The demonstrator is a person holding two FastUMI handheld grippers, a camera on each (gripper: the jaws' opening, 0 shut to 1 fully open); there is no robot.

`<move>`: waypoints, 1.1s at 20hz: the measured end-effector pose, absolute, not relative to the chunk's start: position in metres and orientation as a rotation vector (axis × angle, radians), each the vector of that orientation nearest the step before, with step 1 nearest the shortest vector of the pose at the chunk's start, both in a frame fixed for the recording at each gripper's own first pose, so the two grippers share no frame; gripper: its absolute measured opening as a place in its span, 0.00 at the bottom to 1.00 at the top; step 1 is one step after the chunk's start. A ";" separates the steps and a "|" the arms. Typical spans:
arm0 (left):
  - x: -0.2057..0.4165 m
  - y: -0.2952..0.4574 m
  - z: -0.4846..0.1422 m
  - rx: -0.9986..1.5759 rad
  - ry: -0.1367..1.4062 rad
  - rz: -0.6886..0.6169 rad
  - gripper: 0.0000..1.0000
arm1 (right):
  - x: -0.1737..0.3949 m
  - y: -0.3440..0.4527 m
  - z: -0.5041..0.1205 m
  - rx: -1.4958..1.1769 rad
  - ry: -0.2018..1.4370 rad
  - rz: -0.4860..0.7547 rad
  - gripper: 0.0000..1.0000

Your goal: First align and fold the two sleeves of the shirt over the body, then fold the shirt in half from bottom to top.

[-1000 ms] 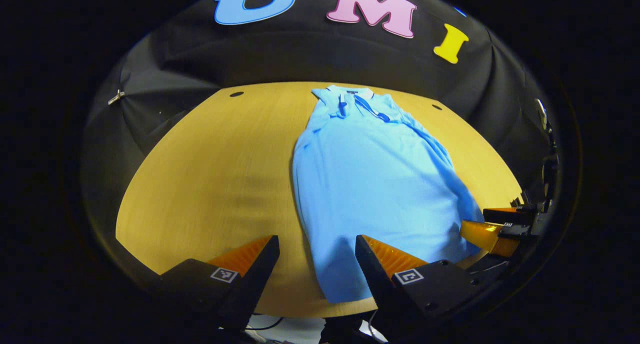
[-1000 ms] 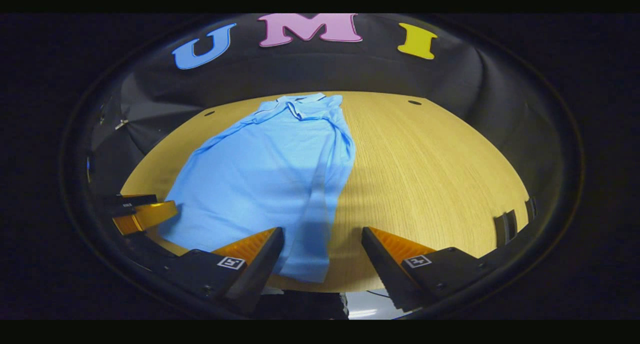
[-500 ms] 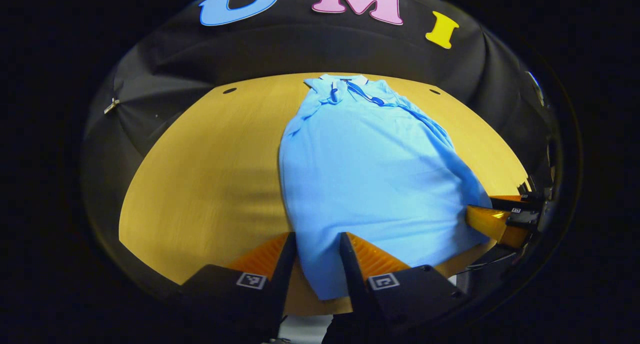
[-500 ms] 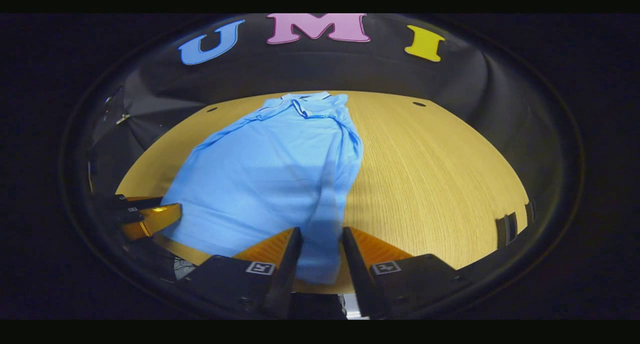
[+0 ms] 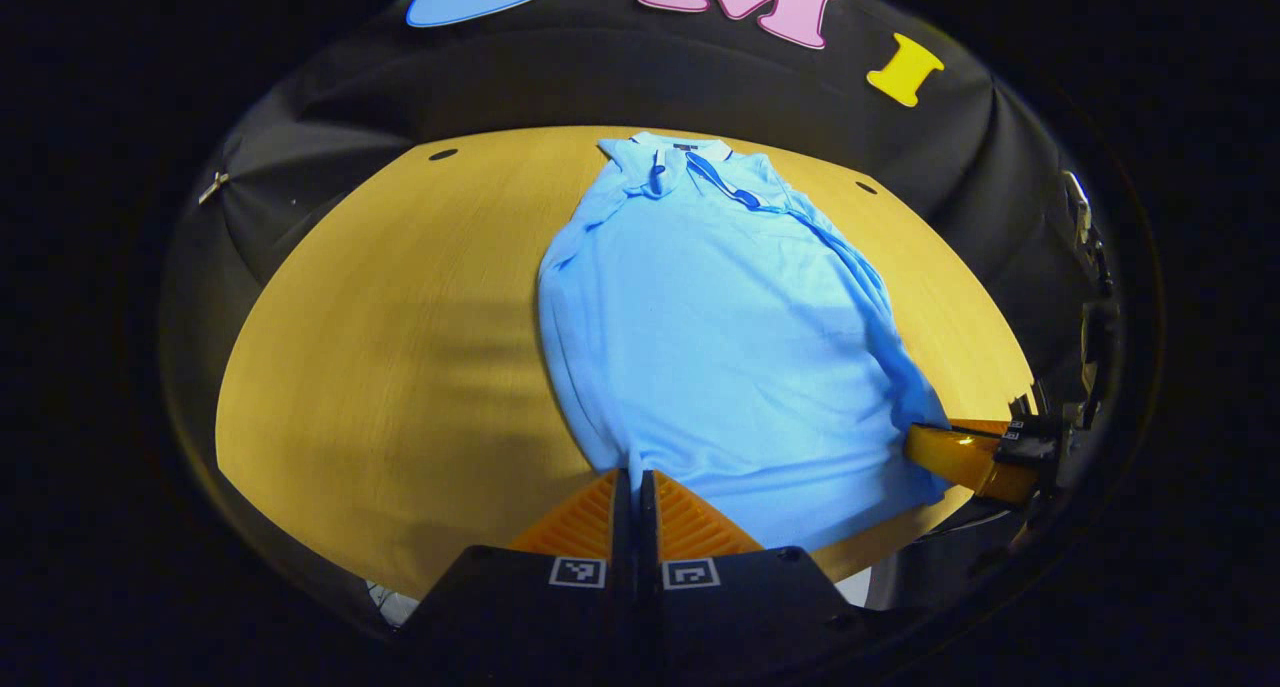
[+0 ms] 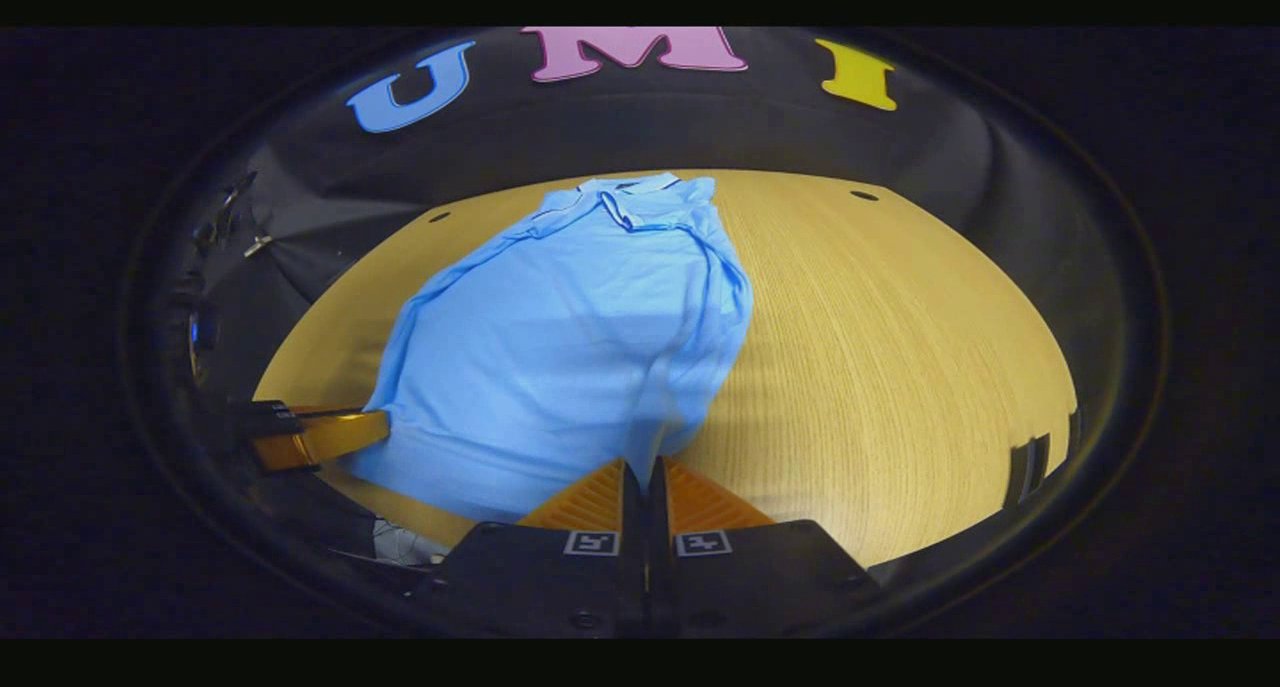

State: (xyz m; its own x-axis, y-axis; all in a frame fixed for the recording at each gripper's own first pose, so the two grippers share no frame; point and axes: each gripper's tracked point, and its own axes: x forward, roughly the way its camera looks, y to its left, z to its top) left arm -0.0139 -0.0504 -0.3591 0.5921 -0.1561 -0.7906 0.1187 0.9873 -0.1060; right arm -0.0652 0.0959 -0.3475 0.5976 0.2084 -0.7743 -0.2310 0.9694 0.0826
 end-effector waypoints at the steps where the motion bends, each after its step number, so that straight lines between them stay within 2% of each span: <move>1: -0.010 -0.051 -0.352 -0.053 0.918 -0.157 0.02 | -0.058 0.097 -0.341 -0.032 0.890 0.265 0.11; 2: -0.008 -0.052 -0.344 -0.056 0.916 -0.155 0.06 | -0.052 0.098 -0.333 -0.044 0.887 0.276 0.06; 5: 0.009 -0.058 -0.312 -0.088 0.901 -0.136 0.06 | -0.022 0.102 -0.306 -0.044 0.871 0.301 0.11; 7: 0.030 -0.064 -0.287 -0.094 0.873 -0.136 0.06 | 0.004 0.105 -0.284 -0.026 0.846 0.311 0.11; 8: 0.044 -0.067 -0.276 -0.097 0.854 -0.136 0.06 | 0.018 0.105 -0.271 -0.029 0.827 0.315 0.00; 9: 0.056 -0.068 -0.265 -0.100 0.841 -0.131 0.06 | 0.034 0.106 -0.260 -0.030 0.809 0.324 0.11; 10: 0.070 -0.071 -0.254 -0.108 0.825 -0.125 0.06 | 0.050 0.107 -0.250 -0.032 0.792 0.333 0.06; 15: 0.152 -0.087 -0.205 -0.139 0.723 -0.104 0.06 | 0.137 0.104 -0.210 -0.046 0.705 0.356 0.05; 16: 0.170 -0.089 -0.197 -0.139 0.707 -0.101 0.06 | 0.155 0.104 -0.205 -0.052 0.687 0.361 0.00; 17: 0.186 -0.090 -0.191 -0.139 0.687 -0.096 0.06 | 0.174 0.107 -0.201 -0.054 0.674 0.368 0.05; 18: 0.204 -0.091 -0.185 -0.139 0.669 -0.086 0.06 | 0.191 0.109 -0.197 -0.051 0.660 0.372 0.00; 19: 0.219 -0.092 -0.181 -0.148 0.654 -0.073 0.06 | 0.208 0.113 -0.193 -0.047 0.645 0.374 0.11; 20: 0.236 -0.093 -0.179 -0.164 0.643 -0.066 0.06 | 0.227 0.116 -0.189 -0.048 0.625 0.372 0.00; 21: 0.252 -0.095 -0.178 -0.182 0.634 -0.063 0.06 | 0.245 0.120 -0.186 -0.052 0.605 0.371 0.05; 22: 0.269 -0.095 -0.179 -0.187 0.626 -0.060 0.06 | 0.261 0.125 -0.183 -0.057 0.585 0.370 0.00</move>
